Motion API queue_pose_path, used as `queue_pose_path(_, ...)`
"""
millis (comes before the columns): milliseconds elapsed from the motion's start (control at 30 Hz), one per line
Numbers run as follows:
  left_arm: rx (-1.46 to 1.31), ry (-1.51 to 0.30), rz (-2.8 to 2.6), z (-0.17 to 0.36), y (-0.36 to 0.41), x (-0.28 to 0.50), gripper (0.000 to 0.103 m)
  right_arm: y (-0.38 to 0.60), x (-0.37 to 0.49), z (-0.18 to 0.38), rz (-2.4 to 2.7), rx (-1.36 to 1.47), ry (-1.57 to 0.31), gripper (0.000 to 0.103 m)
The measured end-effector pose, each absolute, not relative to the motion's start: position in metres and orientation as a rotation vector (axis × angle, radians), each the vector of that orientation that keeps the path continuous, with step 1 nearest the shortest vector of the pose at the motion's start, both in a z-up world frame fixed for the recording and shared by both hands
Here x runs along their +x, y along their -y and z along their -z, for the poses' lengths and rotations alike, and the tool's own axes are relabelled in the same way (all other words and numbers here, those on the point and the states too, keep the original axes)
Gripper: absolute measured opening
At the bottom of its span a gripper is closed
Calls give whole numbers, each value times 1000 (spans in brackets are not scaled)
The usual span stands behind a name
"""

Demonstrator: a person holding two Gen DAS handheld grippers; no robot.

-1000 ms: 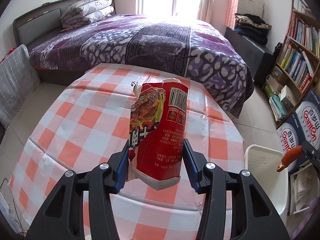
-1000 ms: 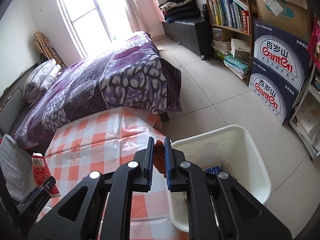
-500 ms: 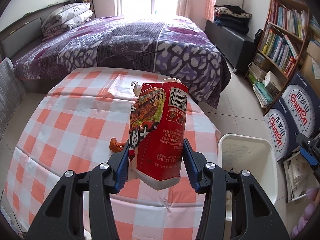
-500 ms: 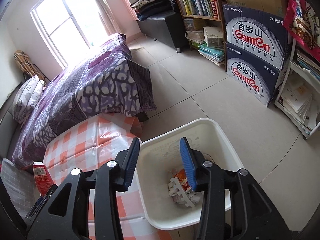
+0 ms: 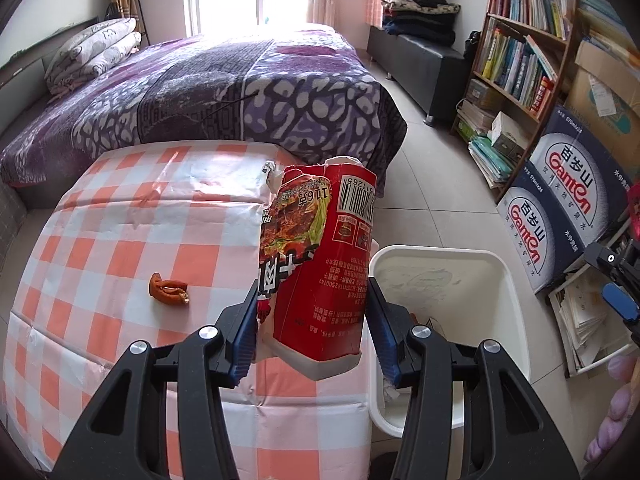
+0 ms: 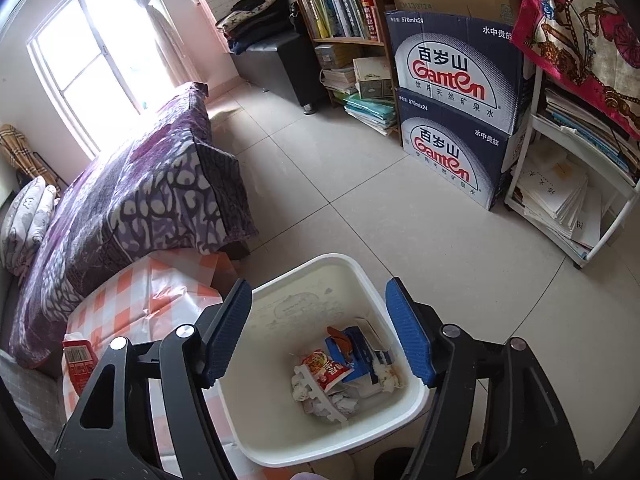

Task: Collect trash
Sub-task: 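Drop the orange snack into the bin with the right tool while the left tool drops the red package, then grasp the white floral paper cup on the tablecloth with the left tool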

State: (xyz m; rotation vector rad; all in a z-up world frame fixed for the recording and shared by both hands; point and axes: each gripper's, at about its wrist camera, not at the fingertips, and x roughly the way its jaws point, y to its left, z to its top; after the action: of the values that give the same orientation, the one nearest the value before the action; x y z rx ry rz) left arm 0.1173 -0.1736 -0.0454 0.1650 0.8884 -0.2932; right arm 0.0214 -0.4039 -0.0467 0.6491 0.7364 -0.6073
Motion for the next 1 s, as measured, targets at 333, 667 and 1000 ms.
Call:
queue_pose_path(333, 206, -900, 377, 52, 217, 101, 49, 430, 6, 55, 678, 652, -770, 89)
queue_pose_path(667, 198, -953, 536, 66, 251, 88, 52, 449, -5, 61, 730, 686, -781, 92)
queue_pose_path(1000, 193, -942, 588, 58, 247, 84, 82, 446, -2, 59, 719, 688, -779, 94)
